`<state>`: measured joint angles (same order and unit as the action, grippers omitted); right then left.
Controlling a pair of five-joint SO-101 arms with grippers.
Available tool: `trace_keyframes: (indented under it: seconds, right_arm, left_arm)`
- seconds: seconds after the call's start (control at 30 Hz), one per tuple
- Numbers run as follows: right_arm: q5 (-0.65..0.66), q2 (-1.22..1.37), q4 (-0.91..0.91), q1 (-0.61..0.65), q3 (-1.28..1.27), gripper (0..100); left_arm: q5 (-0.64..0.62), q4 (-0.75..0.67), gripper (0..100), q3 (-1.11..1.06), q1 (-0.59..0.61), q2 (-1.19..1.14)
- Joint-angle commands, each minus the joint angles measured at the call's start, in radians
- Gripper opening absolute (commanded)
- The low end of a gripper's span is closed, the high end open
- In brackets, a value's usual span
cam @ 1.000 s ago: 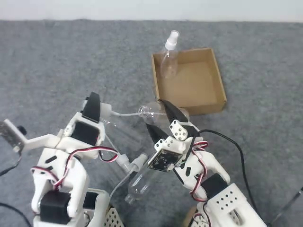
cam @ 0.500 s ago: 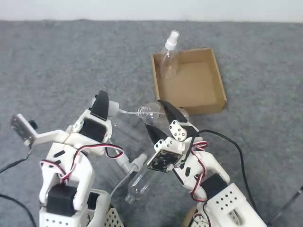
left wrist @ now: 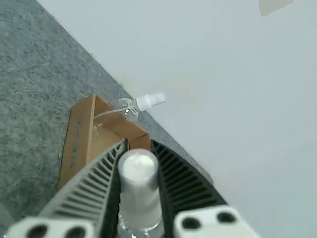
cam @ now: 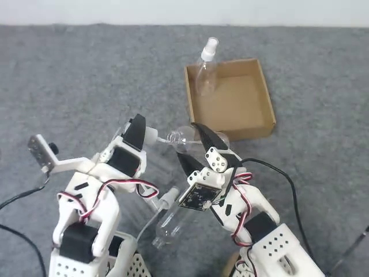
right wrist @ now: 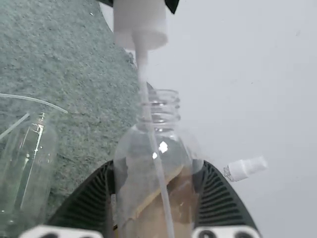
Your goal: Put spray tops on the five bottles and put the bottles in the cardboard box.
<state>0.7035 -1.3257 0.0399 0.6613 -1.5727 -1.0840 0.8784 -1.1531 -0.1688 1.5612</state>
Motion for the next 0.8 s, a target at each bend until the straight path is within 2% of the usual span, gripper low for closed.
trace_keyframes:
  seconds: [0.0,0.1,0.3,0.57,0.77]
  right_arm:
    - [-0.015,-0.021,0.005,0.004,0.026,0.7]
    - [-0.015,-0.021,0.005,0.005,0.026,0.7]
    - [-0.015,-0.021,0.022,0.031,0.025,0.8]
    - [-0.015,-0.021,0.045,0.030,0.032,0.8]
    - [-0.015,-0.022,0.045,0.027,0.034,0.8]
  left_arm:
    - [0.009,-0.028,1,0.004,-0.021,0.009]
    - [0.008,-0.043,1,-0.013,-0.028,0.009]
    - [0.008,-0.201,1,-0.116,-0.041,0.009]
    - [0.012,-0.204,1,-0.139,-0.103,0.009]
    - [0.031,-0.196,1,-0.142,-0.106,0.009]
